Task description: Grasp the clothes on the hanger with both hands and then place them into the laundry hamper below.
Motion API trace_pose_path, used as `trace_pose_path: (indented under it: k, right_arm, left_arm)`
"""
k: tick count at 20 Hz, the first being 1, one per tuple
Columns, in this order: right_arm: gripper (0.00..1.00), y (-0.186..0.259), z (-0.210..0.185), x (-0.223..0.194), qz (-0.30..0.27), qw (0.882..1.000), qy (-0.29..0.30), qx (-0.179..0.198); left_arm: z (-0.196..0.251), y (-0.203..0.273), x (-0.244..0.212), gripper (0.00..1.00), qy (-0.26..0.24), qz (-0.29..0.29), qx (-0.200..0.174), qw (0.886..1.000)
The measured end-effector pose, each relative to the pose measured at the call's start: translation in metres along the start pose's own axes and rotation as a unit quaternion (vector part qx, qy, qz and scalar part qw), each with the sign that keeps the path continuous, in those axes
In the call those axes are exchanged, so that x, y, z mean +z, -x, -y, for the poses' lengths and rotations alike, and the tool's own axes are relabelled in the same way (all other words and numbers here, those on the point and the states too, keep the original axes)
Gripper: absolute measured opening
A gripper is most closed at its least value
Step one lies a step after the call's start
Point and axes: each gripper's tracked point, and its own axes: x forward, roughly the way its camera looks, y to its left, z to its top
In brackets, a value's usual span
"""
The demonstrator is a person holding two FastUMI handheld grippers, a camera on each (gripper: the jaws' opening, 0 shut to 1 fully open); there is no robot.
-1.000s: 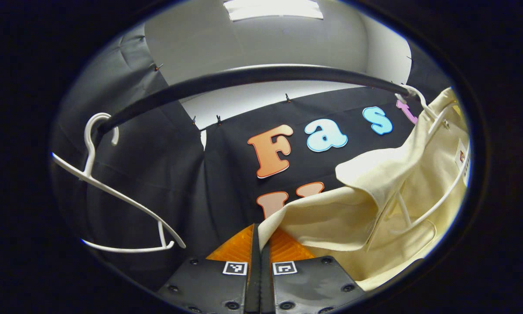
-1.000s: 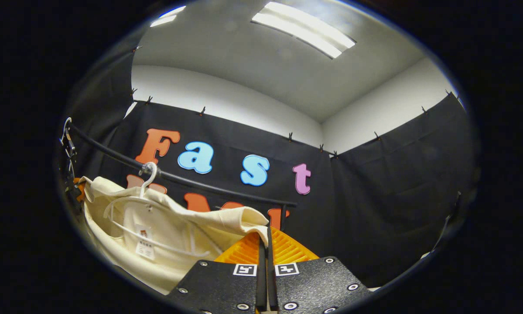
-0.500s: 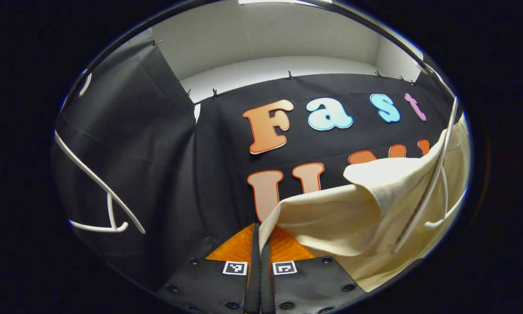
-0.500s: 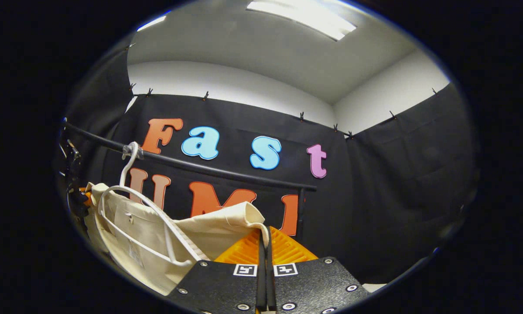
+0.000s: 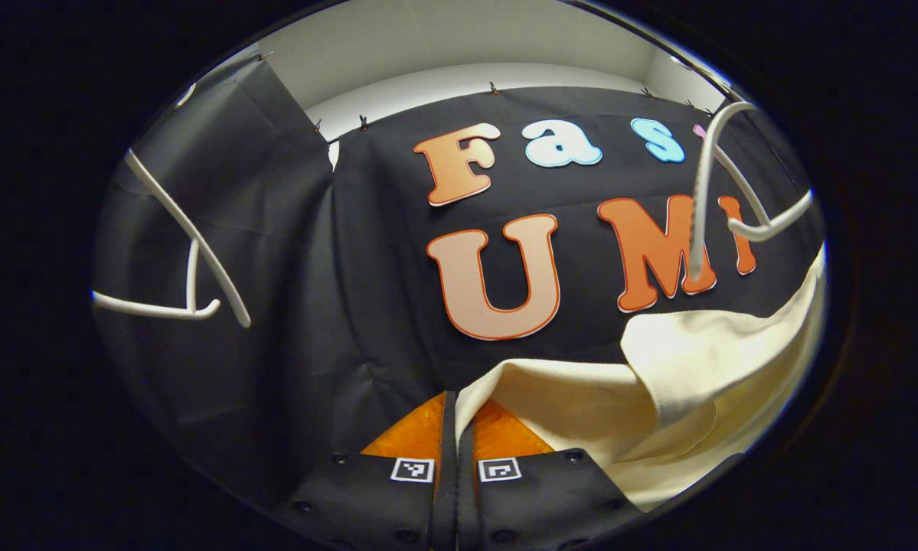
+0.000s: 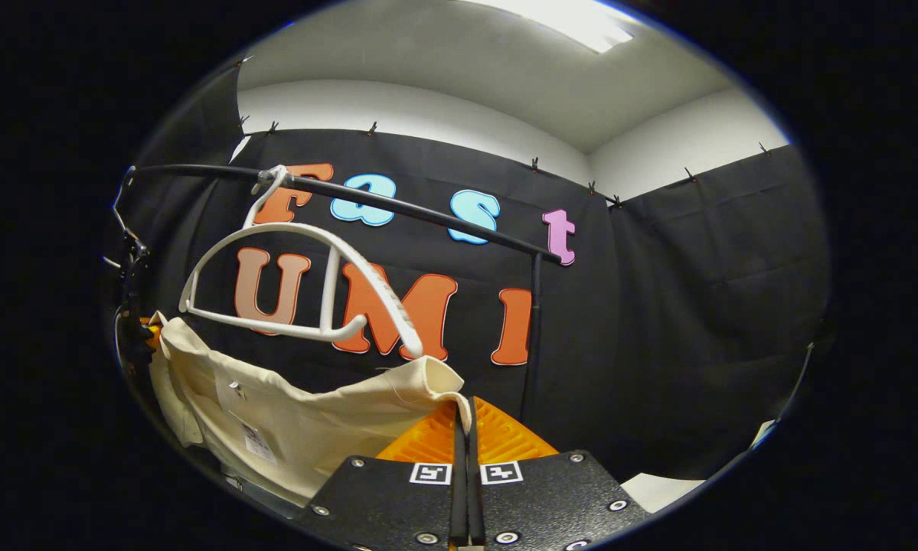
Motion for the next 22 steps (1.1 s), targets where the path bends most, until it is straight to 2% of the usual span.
trace_pose_path:
  k: [3, 5, 8, 11, 13, 17, 19, 22]
  right_arm:
    - [0.00, 0.027, -0.006, -0.018, -0.020, 1.000, 0.010, -0.002]
    - [0.00, 0.042, -0.019, -0.031, -0.033, 0.999, 0.007, 0.003]
    - [0.00, 0.061, -0.043, -0.055, -0.059, 0.998, 0.002, 0.018]
    - [0.00, 0.078, -0.084, -0.083, -0.089, 0.994, -0.013, 0.054]
    - [0.00, 0.091, -0.114, -0.105, -0.118, 0.989, -0.035, 0.081]
    - [0.00, 0.110, -0.151, -0.149, -0.174, 0.976, -0.059, 0.115]
    - [0.00, 0.120, -0.160, -0.177, -0.214, 0.967, -0.066, 0.118]
    - [0.01, 0.131, -0.166, -0.228, -0.275, 0.952, -0.085, 0.106]
  left_arm:
    - [-0.002, 0.031, -0.036, 0.07, -0.009, -0.032, -0.008, 0.999]
    - [0.008, 0.056, -0.064, 0.07, -0.007, -0.066, -0.029, 0.997]
    - [0.029, 0.089, -0.084, 0.07, 0.011, -0.095, -0.064, 0.993]
    - [0.073, 0.127, -0.099, 0.07, 0.032, -0.114, -0.117, 0.986]
    - [0.100, 0.154, -0.109, 0.07, 0.051, -0.146, -0.151, 0.976]
    - [0.148, 0.196, -0.128, 0.07, 0.099, -0.203, -0.211, 0.951]
    - [0.170, 0.213, -0.149, 0.07, 0.106, -0.251, -0.243, 0.931]
    - [0.186, 0.226, -0.176, 0.07, 0.115, -0.299, -0.255, 0.912]
